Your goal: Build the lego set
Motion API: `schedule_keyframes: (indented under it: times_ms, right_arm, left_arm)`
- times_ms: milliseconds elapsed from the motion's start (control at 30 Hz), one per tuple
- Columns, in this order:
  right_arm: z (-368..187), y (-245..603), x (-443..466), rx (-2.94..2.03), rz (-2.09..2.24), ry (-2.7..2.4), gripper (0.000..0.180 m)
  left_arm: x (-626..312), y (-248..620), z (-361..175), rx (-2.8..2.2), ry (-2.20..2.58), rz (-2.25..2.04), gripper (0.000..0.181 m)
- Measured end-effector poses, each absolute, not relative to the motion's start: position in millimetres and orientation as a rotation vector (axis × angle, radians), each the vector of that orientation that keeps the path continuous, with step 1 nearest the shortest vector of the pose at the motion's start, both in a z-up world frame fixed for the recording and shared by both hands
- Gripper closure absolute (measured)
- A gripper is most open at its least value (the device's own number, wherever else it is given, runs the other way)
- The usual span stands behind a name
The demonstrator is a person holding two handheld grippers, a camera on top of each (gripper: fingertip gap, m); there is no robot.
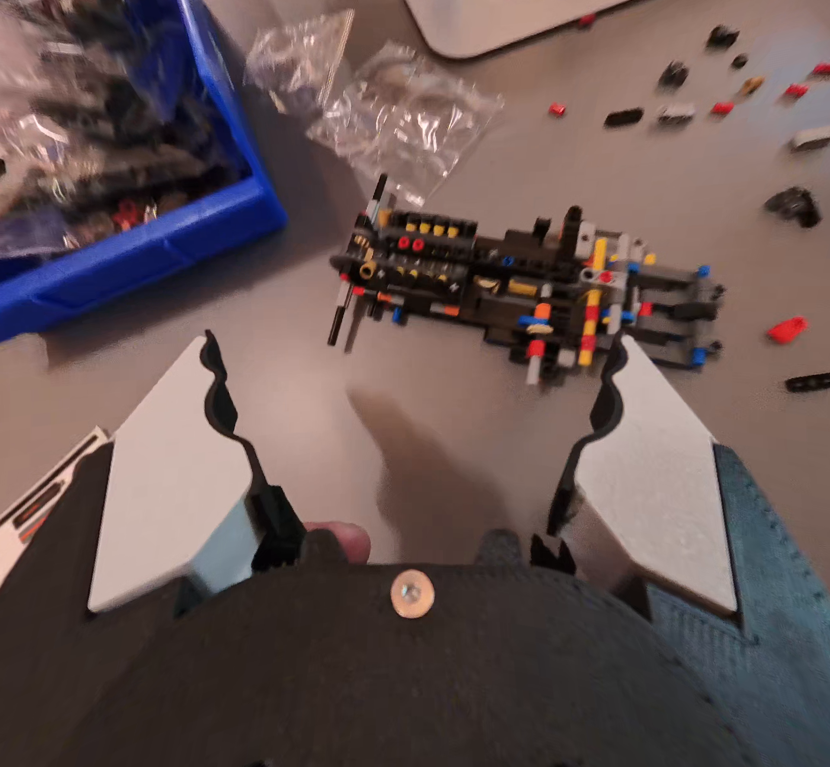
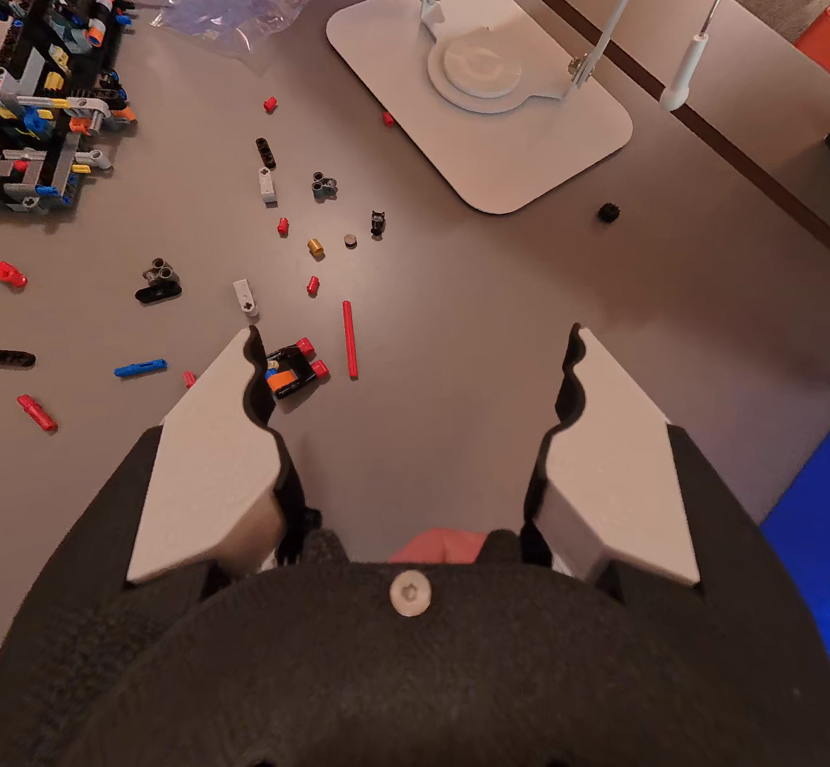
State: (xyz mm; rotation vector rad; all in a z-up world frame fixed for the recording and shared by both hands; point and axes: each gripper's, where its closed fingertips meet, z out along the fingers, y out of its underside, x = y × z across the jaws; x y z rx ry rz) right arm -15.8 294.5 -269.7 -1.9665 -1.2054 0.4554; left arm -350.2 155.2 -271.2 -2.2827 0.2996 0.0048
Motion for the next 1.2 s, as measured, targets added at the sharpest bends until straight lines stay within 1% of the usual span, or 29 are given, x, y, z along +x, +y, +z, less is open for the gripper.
schedule_keyframes:
  times_ms: [33, 233, 433, 667, 767, 1067, 1200]
  right_arm:
    - [-271.2, 294.4, -15.3, -1.971, 0.453, -1.205, 0.052]
    - [-288.0, 296.0, -8.3, -2.014, 0.429, -1.206, 0.051]
    - [-305.1, 302.4, 1.6, -2.082, 0.442, -1.149, 0.047]
    - [-329.1, 308.4, 17.1, -2.177, 0.391, -1.083, 0.035]
    - [-340.3, 303.2, 21.8, -2.224, 0.396, -1.097, 0.025]
    - [-340.4, 295.0, 24.7, -2.242, 0.43, -1.053, 0.025]
    - [-337.3, 295.6, 30.8, -2.251, 0.416, -0.986, 0.038]
  left_arm:
    - [-356.4, 155.3, -276.1, -2.289, 0.279, 0.0, 0.024]
    - [-382.9, 155.2, -304.5, -2.337, 0.179, -0.025, 0.023]
    - [-399.5, 154.3, -332.1, -2.393, 0.097, -0.045, 0.023]
    - [-410.3, 160.1, -339.2, -2.453, 0.059, 0.024, 0.025]
    - [-411.8, 160.5, -341.5, -2.459, 0.051, -0.002, 0.023]
    - [-413.7, 159.6, -341.5, -2.45, 0.011, 0.007, 0.023]
    - [-415.2, 162.2, -341.5, -2.436, -0.058, 0.033, 0.023]
